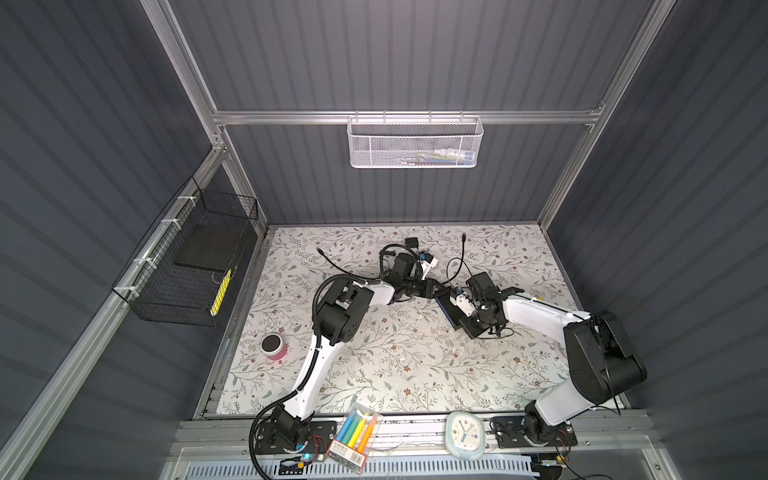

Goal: Insert the plug into the switch port

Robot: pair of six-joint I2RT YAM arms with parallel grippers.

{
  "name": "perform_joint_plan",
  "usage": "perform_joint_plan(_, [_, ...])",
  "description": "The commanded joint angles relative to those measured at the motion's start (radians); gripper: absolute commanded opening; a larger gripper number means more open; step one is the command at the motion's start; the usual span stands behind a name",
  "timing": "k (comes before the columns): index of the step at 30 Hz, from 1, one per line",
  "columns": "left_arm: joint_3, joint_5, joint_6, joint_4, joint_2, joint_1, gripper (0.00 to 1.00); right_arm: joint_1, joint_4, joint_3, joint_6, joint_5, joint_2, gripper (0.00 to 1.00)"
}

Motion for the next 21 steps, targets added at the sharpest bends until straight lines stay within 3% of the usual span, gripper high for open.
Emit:
perform_joint_plan(1, [-0.066, 0.093, 0.000, -0.197, 0.047, -0.083, 0.34, -0.008, 0.248, 0.085, -0.009, 0.013, -0.006, 0.00])
perform_joint_plan(21, [-0.101, 0.098, 0.000, -0.191, 0.043, -0.108, 0.33, -0.029, 0.286, 0.194, -0.049, -0.015, 0.075, 0.00])
